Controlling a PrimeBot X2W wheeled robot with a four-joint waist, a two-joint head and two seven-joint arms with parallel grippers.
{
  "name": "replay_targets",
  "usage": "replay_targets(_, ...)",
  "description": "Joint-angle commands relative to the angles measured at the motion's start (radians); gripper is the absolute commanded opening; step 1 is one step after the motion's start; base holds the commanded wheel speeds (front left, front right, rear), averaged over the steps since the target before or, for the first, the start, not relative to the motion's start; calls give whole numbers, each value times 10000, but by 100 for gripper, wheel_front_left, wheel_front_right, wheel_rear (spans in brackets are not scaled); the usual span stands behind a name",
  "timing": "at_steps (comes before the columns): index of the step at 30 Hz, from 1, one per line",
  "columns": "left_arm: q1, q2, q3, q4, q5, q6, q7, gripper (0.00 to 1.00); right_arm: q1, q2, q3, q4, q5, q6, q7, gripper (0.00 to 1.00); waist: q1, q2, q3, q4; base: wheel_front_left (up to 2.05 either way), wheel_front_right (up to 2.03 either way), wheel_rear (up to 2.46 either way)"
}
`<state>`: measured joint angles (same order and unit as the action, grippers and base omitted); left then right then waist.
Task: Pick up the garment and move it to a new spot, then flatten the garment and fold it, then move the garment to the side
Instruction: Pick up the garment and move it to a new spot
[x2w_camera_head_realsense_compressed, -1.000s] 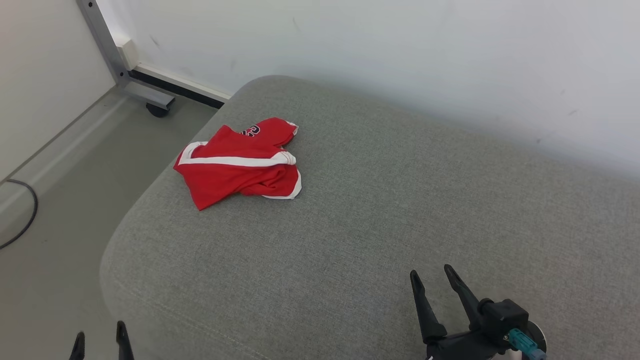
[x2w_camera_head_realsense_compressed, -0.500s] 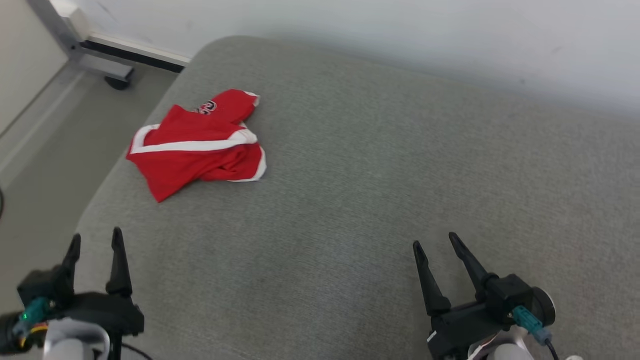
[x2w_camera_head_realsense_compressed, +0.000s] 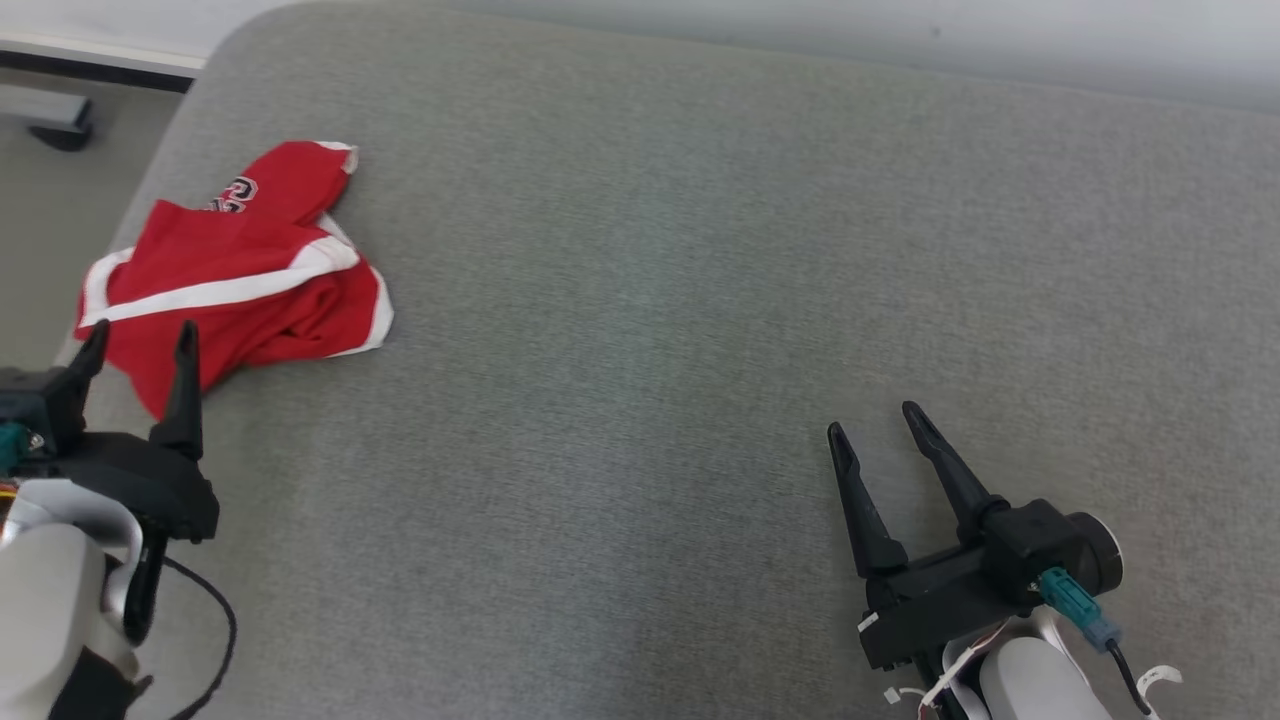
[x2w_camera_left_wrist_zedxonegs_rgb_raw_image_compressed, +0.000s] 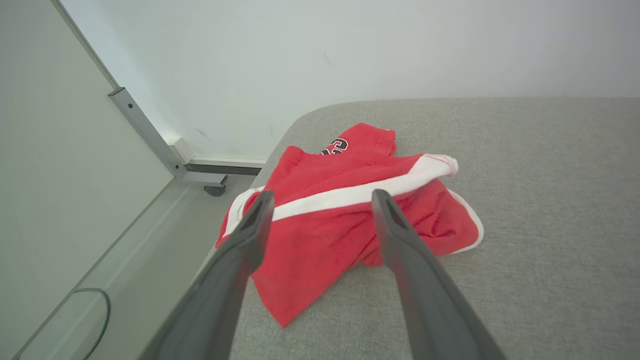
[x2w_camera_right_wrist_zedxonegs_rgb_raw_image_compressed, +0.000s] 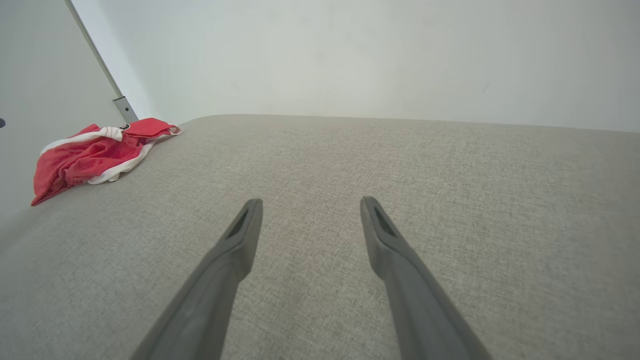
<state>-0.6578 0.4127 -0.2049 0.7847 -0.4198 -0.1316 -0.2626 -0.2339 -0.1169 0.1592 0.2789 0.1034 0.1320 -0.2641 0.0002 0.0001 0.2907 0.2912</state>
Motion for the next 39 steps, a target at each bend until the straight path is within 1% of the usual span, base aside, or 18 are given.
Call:
replay_targets(1, -239, 179, -266, 139, -125, 21, 24, 100, -107, -37, -2, -49, -36, -28, 3, 100, -2, -1, 444, -532, 0, 0, 0)
replay_targets(4, -684, 580, -878, 466, -454, 21, 169, 100, -149, -90, -46, -62, -34, -28, 3, 100, -2, -1, 575, -778, 0, 0, 0)
replay_targets(9, -1249, 969, -1595, 880, -812, 21, 261, 100, -202, -138, -136, -89, -61, -28, 3, 100, -2, -1, 821, -1159, 0, 0, 0)
replay_targets(16, -1647, 1008, -2224, 1286, -1325, 20, 275, 100, -211, -202, -277, -152, -73, -29, 3, 100, -2, -1, 1049, -1442, 0, 0, 0)
replay_targets(19, -1742, 885, -2493, 1456, -1627, 20, 339, 100, -191, -200, -347, -135, -72, -29, 5, 100, -2, -1, 1090, -1476, 0, 0, 0)
replay_targets(24, -1862, 961, -2866, 1849, -1938, 20, 290, 100, -247, -84, -277, -51, -125, -29, 7, 100, -2, -1, 1082, -1517, 0, 0, 0)
replay_targets(25, -1884, 961, -2919, 1949, -1974, 20, 270, 78, -279, -68, -243, -41, -123, -29, 5, 100, -2, -1, 1073, -1531, 0, 0, 0)
replay_targets(26, -1924, 945, -2982, 2026, -1998, 20, 256, 6, -306, -55, -215, -32, -119, -29, 5, 100, -2, -1, 1058, -1542, 0, 0, 0)
replay_targets(27, -1985, 922, -3013, 2093, -2027, 20, 230, 0, -328, -48, -197, -13, -106, -29, 5, 100, -2, -1, 1030, -1548, 0, 0, 0)
replay_targets(31, -2047, 871, -3092, 2285, -2050, 20, 58, 0, -290, 44, -179, 66, -43, -28, 3, 100, -2, -1, 783, -1590, 0, 0, 0)
replay_targets(33, -2053, 939, -3188, 2174, -2032, 20, 16, 0, -194, 96, -219, 87, 1, -29, 3, 100, -2, -1, 551, -1635, 0, 0, 0)
replay_targets(36, -2142, 1114, -3374, 1817, -1931, 20, -25, 0, -54, 207, -284, 168, 105, -29, 4, 100, -2, -1, 116, -1718, 0, 0, 0)
replay_targets(39, -2404, 1390, -3589, 1160, -1748, 20, -42, 0, 88, 348, -321, 283, 210, -28, 4, 100, -2, -1, -380, -1858, 0, 0, 0)
